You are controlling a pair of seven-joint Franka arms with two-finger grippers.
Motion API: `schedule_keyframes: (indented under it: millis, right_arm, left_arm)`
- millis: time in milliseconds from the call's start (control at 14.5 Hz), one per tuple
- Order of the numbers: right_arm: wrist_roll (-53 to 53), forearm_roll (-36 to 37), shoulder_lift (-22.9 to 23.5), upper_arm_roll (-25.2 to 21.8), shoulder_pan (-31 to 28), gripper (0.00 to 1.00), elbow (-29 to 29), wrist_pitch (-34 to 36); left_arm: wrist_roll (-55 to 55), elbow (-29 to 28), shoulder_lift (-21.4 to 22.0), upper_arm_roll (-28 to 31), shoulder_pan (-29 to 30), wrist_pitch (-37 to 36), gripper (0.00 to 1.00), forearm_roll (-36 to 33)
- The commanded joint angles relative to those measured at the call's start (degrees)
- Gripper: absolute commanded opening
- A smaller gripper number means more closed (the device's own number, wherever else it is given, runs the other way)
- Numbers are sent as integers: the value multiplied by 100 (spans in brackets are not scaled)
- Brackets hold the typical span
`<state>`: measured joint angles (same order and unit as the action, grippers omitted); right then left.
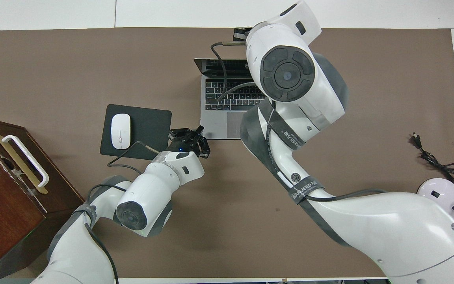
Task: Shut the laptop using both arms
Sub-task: 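Hook the right gripper behind the top edge of the laptop lid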
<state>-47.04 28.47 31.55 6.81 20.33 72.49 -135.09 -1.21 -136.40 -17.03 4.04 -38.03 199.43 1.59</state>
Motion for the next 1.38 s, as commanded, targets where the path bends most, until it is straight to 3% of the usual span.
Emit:
schedule_keyframes:
  millis: [0,688,1308]
  right_arm:
    - [187,115,219,-22,23,0,-218,-44]
    - [784,-60,448,13,32,0,-490,96]
    - [1249,-1650,360,31,32,0,-464,878]
  left_arm:
    - [-46,306,-275,88,-239,131,0,254]
    - [-116,394,-530,106,-196,131,0,219]
    - [-213,333,-661,106,-239,131,0,219]
